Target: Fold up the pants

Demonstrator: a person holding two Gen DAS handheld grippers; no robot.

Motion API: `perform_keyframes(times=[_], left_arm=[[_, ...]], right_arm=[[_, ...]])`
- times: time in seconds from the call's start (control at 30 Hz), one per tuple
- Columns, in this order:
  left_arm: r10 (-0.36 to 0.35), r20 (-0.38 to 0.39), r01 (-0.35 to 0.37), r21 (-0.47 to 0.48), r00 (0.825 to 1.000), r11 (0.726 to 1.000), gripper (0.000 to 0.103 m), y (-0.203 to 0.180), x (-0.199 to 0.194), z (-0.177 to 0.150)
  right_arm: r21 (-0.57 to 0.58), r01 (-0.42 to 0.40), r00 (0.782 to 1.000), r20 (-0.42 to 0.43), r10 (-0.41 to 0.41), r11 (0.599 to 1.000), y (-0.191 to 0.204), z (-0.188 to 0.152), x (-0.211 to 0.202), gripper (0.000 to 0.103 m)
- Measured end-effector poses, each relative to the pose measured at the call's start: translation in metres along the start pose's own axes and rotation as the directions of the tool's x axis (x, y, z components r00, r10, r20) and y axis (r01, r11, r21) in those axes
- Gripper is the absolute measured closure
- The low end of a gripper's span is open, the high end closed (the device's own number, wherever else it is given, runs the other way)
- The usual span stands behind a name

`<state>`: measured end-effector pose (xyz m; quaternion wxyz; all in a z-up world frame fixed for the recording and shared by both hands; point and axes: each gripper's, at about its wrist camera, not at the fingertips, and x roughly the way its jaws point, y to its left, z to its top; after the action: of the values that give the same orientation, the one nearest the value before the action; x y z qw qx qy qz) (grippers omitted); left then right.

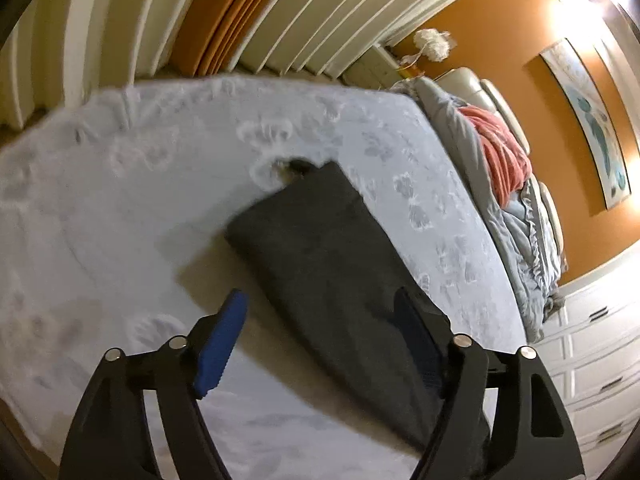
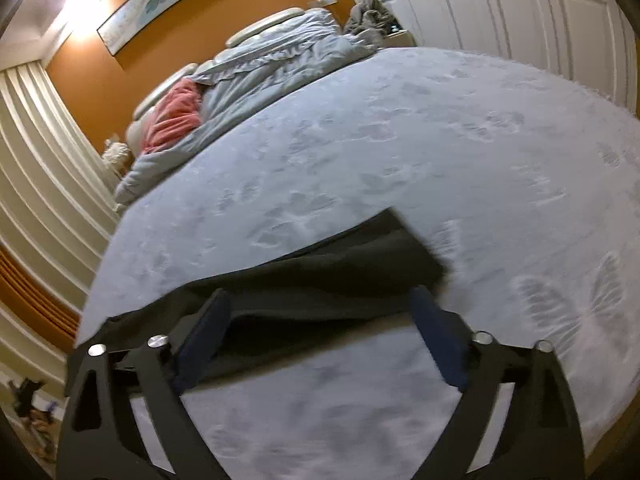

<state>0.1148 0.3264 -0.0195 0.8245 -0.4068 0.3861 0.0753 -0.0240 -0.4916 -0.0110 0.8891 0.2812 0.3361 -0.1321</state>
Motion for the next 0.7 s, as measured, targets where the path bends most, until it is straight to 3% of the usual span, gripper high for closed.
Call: perform_keyframes(times=[0.1,0.17,0.27,0.3,0.37,0.43,0.5,0.53,0.57,0.6,0.63,0.7], left_arm=[[0.002,-0.045,-0.001,0.004,0.999,1.0,0.031,0.006,0.027,-0.011],[0.016,-0.086,-0.015,0.003,0.996,1.0,0.033,0.004,0.04,-0.014],[0.01,-0.103,-0.004,0.06,0.995,0.998,0.049,-0.008,0.049,-0.009],[0.023,-0.101,-0.015,0.079,0.995,0.997,0.06,-0.01,0.05,-0.008],[0.05,-0.122,-0.038,0.106,0.991,0.994,0.072,-0.012,0.057,-0.005],[0.075,-0.153,-0.058,0.113,0.985,0.992,0.083,-0.008,0.066,-0.003],[0.098,-0.187,-0.075,0.126,0.977,0.989,0.097,-0.003,0.075,-0.003],[0.105,-0.2,-0.079,0.135,0.974,0.988,0.099,-0.002,0.08,-0.004],[0.11,-0.202,-0.082,0.14,0.973,0.987,0.101,-0.001,0.081,-0.003],[0.11,-0.2,-0.08,0.152,0.974,0.985,0.101,-0.003,0.082,-0.002],[0.112,-0.191,-0.081,0.165,0.975,0.983,0.101,-0.005,0.08,-0.002],[0.104,-0.167,-0.072,0.187,0.98,0.98,0.102,-0.011,0.073,0.002]], right_arm=[[0.023,-0.014,0.997,-0.07,0.016,1.0,0.013,-0.009,0.025,0.015],[0.021,0.029,0.995,-0.096,-0.027,0.999,0.012,-0.01,0.04,0.022],[0.096,0.067,0.992,-0.111,-0.056,0.993,-0.006,-0.006,0.055,0.026],[0.125,0.102,0.991,-0.103,-0.089,0.987,-0.014,-0.004,0.056,0.026],[0.172,0.235,0.972,-0.062,-0.228,0.957,-0.035,0.004,0.056,0.025],[0.174,0.314,0.949,-0.043,-0.312,0.933,-0.052,0.012,0.058,0.023],[0.185,0.296,0.954,-0.109,-0.28,0.937,-0.066,0.012,0.072,0.022],[0.196,0.273,0.958,-0.141,-0.249,0.942,-0.071,0.009,0.08,0.028],[0.2,0.232,0.964,-0.179,-0.198,0.952,-0.074,0.006,0.091,0.062],[0.164,0.238,0.957,-0.207,-0.202,0.957,-0.07,0.006,0.097,0.091],[0.116,0.242,0.958,-0.183,-0.219,0.963,-0.061,0.012,0.093,0.092],[0.041,0.144,0.989,-0.028,-0.143,0.989,-0.029,0.034,0.057,0.095]])
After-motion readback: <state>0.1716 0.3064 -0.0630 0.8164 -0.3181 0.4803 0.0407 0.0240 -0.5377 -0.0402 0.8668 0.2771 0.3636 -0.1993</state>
